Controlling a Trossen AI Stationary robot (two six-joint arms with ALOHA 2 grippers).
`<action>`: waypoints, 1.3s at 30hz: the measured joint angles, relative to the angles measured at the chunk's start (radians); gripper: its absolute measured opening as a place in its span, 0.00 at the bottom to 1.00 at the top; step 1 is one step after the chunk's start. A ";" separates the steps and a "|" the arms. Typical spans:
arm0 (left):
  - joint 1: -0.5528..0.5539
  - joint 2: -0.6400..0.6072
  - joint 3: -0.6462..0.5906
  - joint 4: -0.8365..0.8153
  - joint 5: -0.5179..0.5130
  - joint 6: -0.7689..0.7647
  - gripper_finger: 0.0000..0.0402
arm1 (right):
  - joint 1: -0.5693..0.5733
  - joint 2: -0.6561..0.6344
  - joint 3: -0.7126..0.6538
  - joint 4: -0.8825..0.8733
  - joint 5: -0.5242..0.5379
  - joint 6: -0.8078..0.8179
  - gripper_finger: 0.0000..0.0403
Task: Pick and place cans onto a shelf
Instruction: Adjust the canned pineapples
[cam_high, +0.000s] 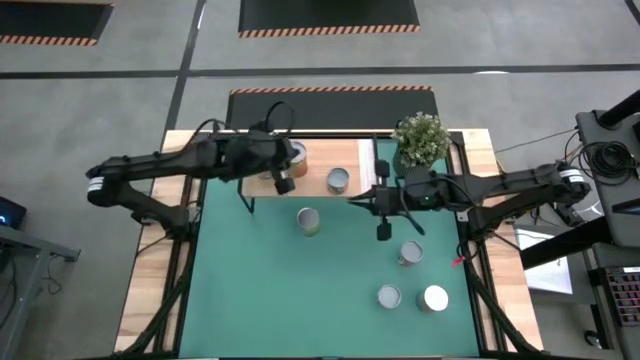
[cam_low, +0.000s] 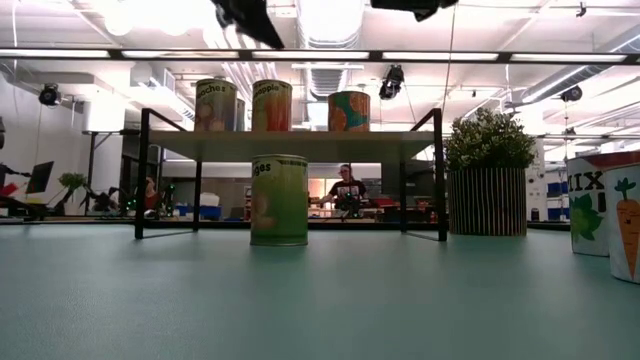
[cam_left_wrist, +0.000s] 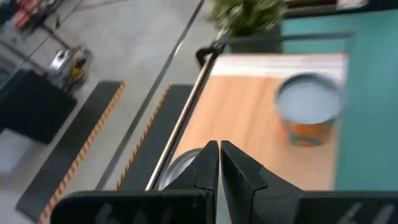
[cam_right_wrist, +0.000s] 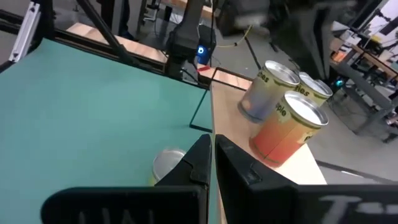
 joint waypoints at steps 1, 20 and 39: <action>0.013 0.012 -0.003 0.001 0.000 -0.006 0.00 | 0.000 -0.013 -0.015 0.008 -0.001 0.000 0.03; 0.045 0.111 -0.013 -0.047 -0.001 -0.142 0.00 | 0.000 -0.101 -0.101 0.046 -0.010 -0.036 0.03; 0.027 0.110 0.051 -0.076 0.044 -0.146 0.00 | -0.001 -0.100 -0.101 0.045 -0.010 -0.044 0.03</action>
